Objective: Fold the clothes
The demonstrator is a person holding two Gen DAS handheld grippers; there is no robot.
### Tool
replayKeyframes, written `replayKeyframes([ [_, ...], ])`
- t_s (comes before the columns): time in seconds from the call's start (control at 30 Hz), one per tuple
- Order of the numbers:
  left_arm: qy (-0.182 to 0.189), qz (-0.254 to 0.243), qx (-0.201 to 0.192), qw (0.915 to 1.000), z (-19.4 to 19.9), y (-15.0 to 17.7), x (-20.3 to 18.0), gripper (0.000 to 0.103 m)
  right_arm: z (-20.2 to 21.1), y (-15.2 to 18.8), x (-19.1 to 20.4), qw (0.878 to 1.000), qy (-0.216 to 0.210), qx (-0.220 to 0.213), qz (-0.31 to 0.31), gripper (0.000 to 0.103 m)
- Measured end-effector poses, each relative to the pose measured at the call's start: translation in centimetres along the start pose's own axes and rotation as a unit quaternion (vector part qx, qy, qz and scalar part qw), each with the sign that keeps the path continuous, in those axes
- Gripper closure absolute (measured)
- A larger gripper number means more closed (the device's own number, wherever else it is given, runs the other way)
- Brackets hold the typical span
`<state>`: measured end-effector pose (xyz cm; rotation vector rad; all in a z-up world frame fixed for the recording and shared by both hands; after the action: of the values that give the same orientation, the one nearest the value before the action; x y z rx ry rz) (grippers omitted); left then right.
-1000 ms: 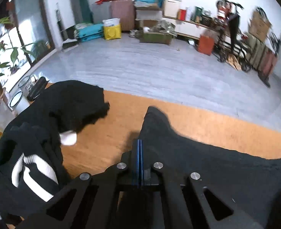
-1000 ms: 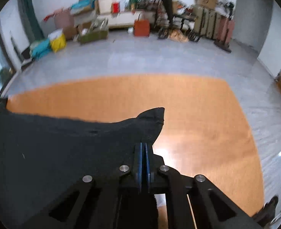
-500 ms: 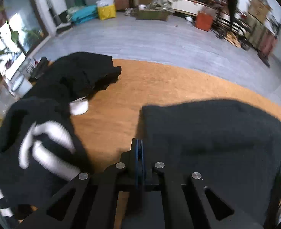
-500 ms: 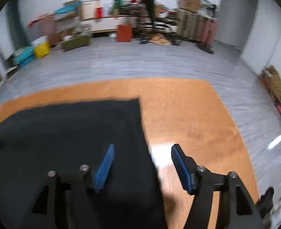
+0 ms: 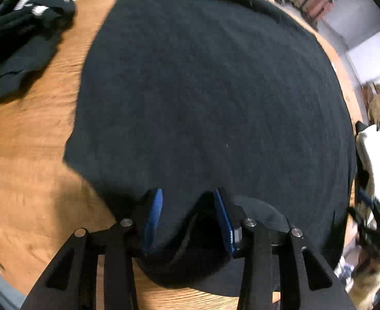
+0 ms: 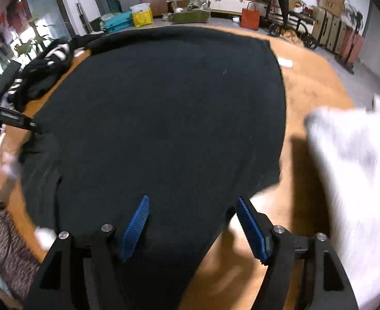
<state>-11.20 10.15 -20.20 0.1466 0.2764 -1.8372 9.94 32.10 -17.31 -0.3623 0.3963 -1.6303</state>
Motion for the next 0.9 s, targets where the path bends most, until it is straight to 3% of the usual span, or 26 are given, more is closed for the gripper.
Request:
replayKeyframes([
  [0.07, 0.025, 0.024, -0.002, 0.9994, 0.6, 1.2, 0.1, 0.059, 0.7, 1.8, 0.8, 1.000, -0.001, 0.001, -0.016, 0.028],
  [0.17, 0.034, 0.022, -0.018, 0.9990, 1.8, 2.9, -0.5, 0.056, 0.6, 3.5, -0.8, 0.998, 0.003, 0.008, -0.067, 0.026],
  [0.4, 0.050, 0.003, -0.033, 0.9982, 3.2, 6.0, -1.5, 0.054, 1.0, 6.6, -1.6, 0.987, -0.070, 0.002, -0.145, 0.025],
  [0.53, 0.050, 0.000, -0.039, 0.9980, 2.8, 6.4, -1.3, 0.054, 0.7, 6.9, -0.4, 0.984, -0.100, 0.008, -0.146, 0.025],
  [0.8, 0.105, -0.017, -0.072, 0.9918, 5.2, 6.3, -2.1, 0.049, -0.2, 5.8, 1.9, 0.986, -0.109, 0.013, -0.121, 0.030],
  [0.9, 0.080, -0.017, -0.076, 0.9937, 5.2, 6.1, -1.7, 0.044, -0.2, 5.7, 2.3, 0.988, -0.106, 0.013, -0.110, 0.030],
])
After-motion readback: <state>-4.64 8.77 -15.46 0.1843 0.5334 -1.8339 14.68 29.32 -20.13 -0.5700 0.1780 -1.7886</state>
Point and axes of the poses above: each gripper's, at about its wrist camera, not at the fingertips, and z roughly against the way its jaws point, x to its left, y to its underside, the point moved 3 cm from there along -z, roughly the way its jaws point, and after that the axes turned 11 degrees about z, right-handed, at the moved point
